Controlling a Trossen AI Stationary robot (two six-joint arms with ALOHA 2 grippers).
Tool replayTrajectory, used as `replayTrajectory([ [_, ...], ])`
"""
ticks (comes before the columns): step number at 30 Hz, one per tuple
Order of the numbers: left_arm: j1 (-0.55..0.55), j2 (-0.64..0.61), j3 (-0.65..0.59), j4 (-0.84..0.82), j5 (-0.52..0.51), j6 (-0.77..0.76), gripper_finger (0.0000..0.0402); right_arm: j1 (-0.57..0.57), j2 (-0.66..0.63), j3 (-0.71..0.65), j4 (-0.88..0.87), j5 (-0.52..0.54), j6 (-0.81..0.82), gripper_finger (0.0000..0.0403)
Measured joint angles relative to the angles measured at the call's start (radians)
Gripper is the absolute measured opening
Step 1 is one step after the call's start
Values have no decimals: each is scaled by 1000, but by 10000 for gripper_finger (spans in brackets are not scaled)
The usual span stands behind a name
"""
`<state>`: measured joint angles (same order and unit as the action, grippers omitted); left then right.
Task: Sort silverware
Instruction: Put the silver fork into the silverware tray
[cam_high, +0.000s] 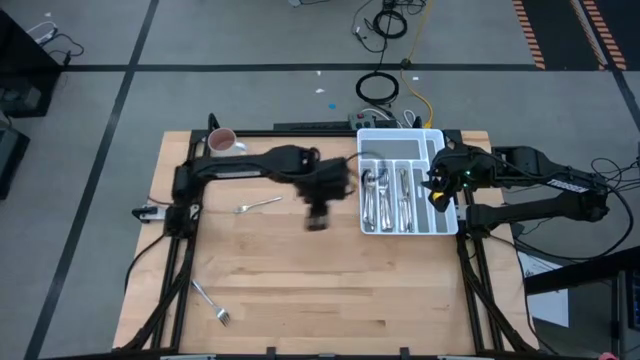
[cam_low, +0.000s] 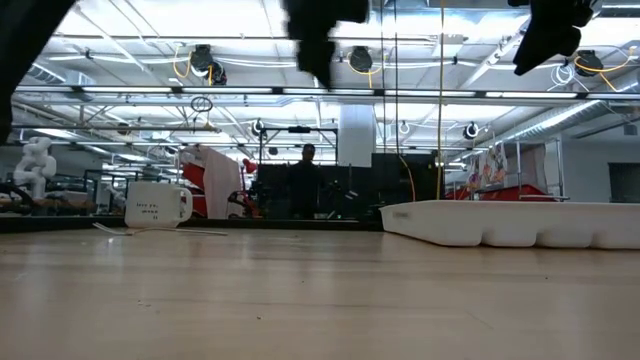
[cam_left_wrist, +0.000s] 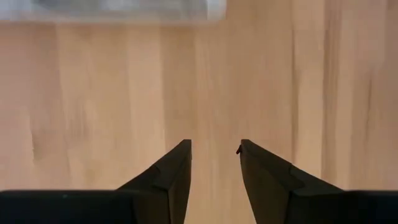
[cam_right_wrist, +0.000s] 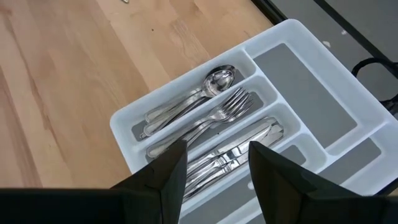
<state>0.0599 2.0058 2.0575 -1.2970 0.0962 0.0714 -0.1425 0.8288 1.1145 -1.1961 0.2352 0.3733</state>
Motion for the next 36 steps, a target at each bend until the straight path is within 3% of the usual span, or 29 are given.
replayTrajectory([
  [3, -49, -63, -55, -157, -15, 40, 141, 0, 0, 0, 9, 0, 1, 162],
  [9, -162, -252, -302, -104, -52, -151, 141, 0, 0, 0, 20, -1, 10, 162],
  [13, -232, -361, -485, -81, -160, -596, 141, 0, 0, 0, 20, -2, 21, 162],
  [17, -324, -427, -591, -82, -219, -1098, 141, 0, 0, 0, 20, -1, 24, 162],
  [23, -515, -416, -627, -129, -216, -1455, 141, 0, 0, 0, 30, -1, 2, 162],
  [25, -578, -411, -640, -135, -195, -1436, 141, 0, 1, 0, 47, -1, -17, 162],
  [29, -715, -411, -660, -140, -140, -1216, 141, 0, 1, 0, 99, -1, -66, 162],
  [36, -886, -411, -741, -147, -151, -1033, 141, 0, 1, 0, 171, -2, -63, 162],
])
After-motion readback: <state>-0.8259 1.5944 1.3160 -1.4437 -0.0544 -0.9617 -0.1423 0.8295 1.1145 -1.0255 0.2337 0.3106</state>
